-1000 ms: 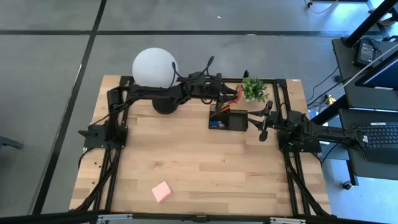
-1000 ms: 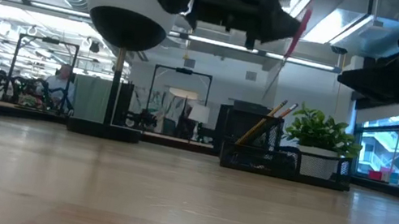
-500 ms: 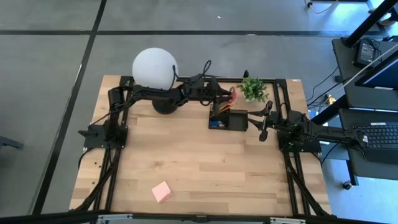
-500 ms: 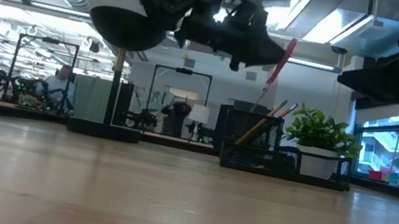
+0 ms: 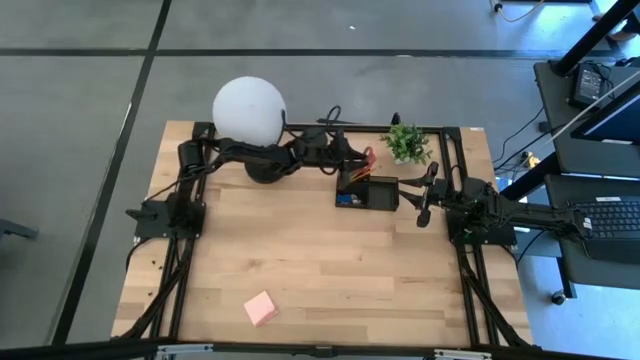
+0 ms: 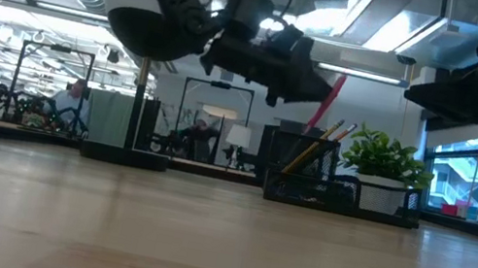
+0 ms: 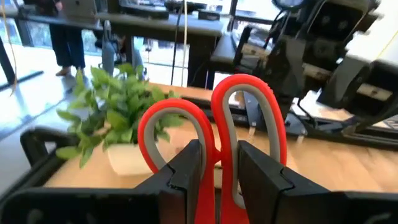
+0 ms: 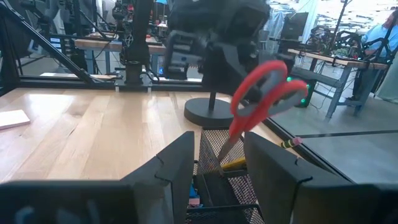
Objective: Pick and place office supplies into organizer
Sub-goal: Put the red scissors into the black desk organizer, then put the pink sticky notes into the black desk organizer
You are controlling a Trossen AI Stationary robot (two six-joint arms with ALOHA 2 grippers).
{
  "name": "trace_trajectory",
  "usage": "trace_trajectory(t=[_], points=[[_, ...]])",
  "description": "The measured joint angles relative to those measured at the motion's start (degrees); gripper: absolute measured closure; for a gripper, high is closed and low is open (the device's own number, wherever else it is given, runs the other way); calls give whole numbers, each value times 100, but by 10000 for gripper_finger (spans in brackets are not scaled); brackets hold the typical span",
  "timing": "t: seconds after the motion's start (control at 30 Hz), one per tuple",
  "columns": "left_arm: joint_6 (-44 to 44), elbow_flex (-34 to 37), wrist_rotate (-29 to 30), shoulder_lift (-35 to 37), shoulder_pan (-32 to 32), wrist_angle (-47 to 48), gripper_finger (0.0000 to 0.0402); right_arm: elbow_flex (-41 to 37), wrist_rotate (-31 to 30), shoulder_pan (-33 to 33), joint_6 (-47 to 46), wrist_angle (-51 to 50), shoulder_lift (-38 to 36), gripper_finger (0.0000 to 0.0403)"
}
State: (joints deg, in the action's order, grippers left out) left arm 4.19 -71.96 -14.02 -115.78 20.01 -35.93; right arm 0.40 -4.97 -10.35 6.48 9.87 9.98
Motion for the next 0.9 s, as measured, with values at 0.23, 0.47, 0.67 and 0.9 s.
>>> trace_trajectory(t=[0.23, 0.47, 0.67, 0.9], points=[[63, 0, 201, -64, 7, 266, 313, 0, -1, 2, -22, 2, 1, 258], [63, -9, 249, -64, 2, 628, 307, 0, -2, 1, -20, 4, 2, 258], [58, -9, 254, -64, -2, 631, 286, 1, -2, 0, -19, 4, 1, 258], [120, -9, 254, -64, -2, 600, 265, 0, -1, 2, -20, 4, 1, 258]])
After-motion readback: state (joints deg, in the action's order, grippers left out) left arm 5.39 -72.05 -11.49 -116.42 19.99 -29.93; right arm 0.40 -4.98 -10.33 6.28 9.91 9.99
